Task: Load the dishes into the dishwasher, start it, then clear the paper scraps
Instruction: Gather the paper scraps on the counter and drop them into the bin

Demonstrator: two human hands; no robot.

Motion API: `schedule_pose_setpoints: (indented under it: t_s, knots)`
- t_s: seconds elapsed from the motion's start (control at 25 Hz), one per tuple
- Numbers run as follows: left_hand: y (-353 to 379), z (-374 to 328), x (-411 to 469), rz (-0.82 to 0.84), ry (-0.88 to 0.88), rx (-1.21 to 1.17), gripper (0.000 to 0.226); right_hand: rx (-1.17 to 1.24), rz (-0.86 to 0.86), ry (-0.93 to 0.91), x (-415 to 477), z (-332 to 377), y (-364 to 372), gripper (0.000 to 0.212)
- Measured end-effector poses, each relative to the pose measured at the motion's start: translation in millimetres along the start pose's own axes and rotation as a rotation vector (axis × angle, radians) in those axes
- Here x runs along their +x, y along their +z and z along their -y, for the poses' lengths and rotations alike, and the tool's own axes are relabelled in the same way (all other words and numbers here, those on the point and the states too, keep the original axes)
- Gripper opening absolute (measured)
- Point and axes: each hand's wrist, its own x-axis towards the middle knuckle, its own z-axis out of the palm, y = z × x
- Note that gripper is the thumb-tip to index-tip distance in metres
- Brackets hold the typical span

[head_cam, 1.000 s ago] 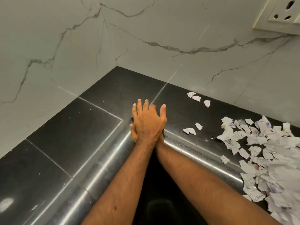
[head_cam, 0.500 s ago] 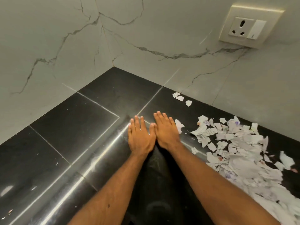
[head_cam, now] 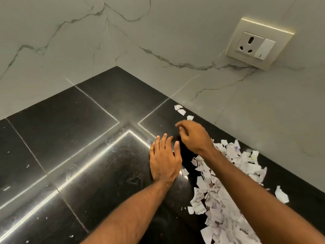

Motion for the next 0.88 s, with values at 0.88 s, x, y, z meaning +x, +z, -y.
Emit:
schedule_pose_setpoints:
  t_s: [0.88]
  knots:
    - [-2.3,3.0,-3.5,0.156,0.301,-0.008,0.059,0.119,0.080,0.152,-86.1,-90.4,-66.7,0.053]
